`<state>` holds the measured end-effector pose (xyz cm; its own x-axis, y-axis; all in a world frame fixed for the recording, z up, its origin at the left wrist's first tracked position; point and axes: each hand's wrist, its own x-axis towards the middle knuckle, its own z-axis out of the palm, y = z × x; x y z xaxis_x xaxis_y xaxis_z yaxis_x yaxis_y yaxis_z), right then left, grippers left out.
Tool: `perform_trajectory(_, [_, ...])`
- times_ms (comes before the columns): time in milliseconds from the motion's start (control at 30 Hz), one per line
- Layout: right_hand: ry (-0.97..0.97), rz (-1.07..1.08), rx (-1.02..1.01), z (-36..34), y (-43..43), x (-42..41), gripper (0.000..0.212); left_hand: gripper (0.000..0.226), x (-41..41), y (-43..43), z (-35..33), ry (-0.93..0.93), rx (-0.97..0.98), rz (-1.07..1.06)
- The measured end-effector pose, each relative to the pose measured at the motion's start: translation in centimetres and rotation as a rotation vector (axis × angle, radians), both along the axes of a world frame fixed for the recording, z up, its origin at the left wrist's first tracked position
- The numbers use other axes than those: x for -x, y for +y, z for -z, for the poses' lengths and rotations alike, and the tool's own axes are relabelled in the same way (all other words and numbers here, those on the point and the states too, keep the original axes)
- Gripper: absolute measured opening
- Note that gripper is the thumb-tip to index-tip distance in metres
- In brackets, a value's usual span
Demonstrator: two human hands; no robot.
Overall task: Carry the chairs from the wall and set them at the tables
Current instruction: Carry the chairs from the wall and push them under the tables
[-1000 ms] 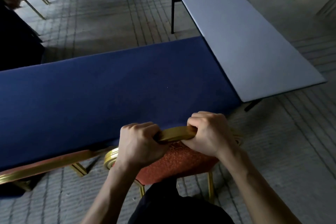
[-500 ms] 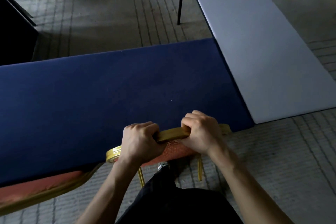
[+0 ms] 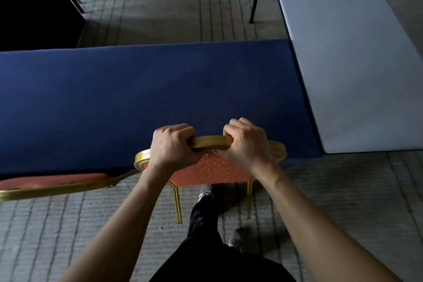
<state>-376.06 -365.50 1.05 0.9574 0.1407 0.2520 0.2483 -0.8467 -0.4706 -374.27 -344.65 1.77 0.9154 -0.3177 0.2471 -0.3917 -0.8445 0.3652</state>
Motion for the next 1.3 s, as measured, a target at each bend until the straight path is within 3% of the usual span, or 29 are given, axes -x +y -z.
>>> perform_trajectory(467, [-0.080, -0.037, 0.051, 3.1, 0.4, 7.6, 0.048, 0.035, 7.9, 0.4, 1.9, 0.060, -0.071, -0.030])
perform_trajectory(633, [0.032, -0.081, 0.014, 3.9, 0.5, 12.1, 0.030, 0.033, 12.2, 0.7, 3.1, 0.132, -0.094, -0.013])
perform_trajectory(933, [0.198, -0.131, 0.039, 5.8, 0.8, 20.5, 0.048, 0.032, 20.5, 1.5, 6.5, 0.154, -0.096, 0.063])
perform_trajectory(1100, [0.255, -0.164, 0.088, 8.1, 0.9, 25.4, 0.039, 0.043, 25.4, 1.8, 8.9, 0.264, -0.120, 0.082])
perform_trajectory(1300, [0.360, -0.213, 0.098, 10.3, 1.0, 31.3, 0.051, 0.039, 31.2, 1.8, 11.4, 0.366, -0.219, 0.107])
